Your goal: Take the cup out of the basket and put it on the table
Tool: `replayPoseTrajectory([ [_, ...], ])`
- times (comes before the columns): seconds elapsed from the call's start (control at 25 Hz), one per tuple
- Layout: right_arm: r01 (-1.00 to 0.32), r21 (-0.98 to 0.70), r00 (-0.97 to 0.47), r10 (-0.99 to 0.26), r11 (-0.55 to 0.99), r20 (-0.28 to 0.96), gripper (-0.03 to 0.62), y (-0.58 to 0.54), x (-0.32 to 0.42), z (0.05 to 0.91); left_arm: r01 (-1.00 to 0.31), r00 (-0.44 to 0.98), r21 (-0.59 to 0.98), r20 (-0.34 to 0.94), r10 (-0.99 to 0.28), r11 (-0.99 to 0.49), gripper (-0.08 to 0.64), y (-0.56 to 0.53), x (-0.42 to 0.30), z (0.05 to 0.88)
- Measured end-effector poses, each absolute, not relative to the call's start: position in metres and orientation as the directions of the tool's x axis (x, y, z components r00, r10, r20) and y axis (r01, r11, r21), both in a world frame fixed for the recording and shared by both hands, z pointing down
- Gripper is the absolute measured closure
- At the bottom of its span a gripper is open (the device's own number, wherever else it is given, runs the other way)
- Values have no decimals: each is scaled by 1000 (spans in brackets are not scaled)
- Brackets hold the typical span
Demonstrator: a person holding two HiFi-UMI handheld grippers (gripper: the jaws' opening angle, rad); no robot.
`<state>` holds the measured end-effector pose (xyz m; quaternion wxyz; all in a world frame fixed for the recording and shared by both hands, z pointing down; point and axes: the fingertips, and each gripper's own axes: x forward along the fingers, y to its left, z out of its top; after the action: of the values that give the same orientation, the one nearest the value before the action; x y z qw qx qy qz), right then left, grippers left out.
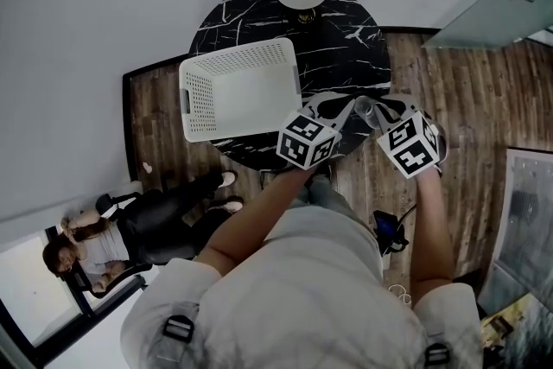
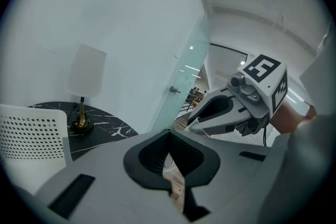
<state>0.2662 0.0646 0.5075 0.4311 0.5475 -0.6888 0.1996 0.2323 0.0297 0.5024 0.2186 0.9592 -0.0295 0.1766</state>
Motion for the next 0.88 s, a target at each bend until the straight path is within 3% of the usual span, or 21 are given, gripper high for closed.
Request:
replayPoseTrajectory([
  [0.88,-915,98,-95,-445,392,890,561,42,287,615,-263,891,479,454,-19,-838,555,24,254,596],
])
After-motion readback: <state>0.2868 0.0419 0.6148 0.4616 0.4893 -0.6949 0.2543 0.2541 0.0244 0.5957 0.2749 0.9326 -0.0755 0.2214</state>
